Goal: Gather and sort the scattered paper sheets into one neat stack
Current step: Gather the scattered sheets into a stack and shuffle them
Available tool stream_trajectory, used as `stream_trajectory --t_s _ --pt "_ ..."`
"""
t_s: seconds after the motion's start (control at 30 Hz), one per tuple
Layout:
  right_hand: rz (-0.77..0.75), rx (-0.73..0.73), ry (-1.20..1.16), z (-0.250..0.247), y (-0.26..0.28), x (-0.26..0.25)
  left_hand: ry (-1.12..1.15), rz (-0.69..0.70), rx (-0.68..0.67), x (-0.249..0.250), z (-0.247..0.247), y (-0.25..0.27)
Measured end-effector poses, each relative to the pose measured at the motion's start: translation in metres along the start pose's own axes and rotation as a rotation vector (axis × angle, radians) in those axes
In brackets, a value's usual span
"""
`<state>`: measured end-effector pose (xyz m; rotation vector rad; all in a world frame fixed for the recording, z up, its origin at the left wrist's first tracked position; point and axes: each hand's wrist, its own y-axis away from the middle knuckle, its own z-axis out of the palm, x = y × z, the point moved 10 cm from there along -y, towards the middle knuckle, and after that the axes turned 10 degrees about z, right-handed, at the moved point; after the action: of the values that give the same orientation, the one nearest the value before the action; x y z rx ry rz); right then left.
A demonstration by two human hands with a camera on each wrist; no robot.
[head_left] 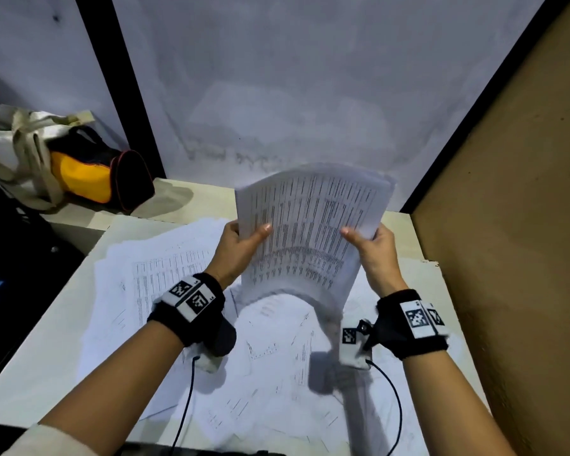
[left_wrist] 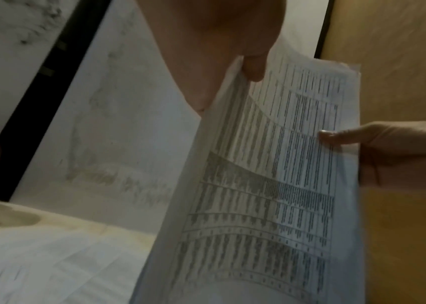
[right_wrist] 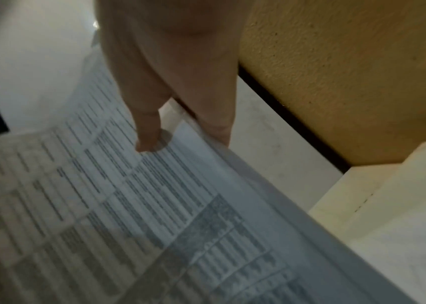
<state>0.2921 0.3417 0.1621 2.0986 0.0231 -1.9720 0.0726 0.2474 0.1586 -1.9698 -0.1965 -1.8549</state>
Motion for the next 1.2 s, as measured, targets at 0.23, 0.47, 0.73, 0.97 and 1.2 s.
stream_trajectory --t_s 0.23,0.47,0.73,0.97,1.2 --pt "0.182 0.052 0.074 0.016 0.009 0.069 -0.051 -0.225 -0.087 -0.060 0.003 0.019" --pt "0.158 -0.022 0.003 -0.001 -0.004 0.050 -0.292 -0.126 -0.164 -0.070 -0.021 0.022" --pt "0.841 0.419 0.642 -0.156 0.047 0.205 -0.451 -0.308 0.080 -0.120 -0.108 0.044" --pt "0.832 0.369 0.465 -0.081 0.049 0.224 -0.426 -0.361 0.041 -0.137 -0.115 0.054" --pt "1.025 0.589 0.532 -0.069 0.073 0.230 -0.431 -0.354 0.036 -0.134 -0.115 0.057"
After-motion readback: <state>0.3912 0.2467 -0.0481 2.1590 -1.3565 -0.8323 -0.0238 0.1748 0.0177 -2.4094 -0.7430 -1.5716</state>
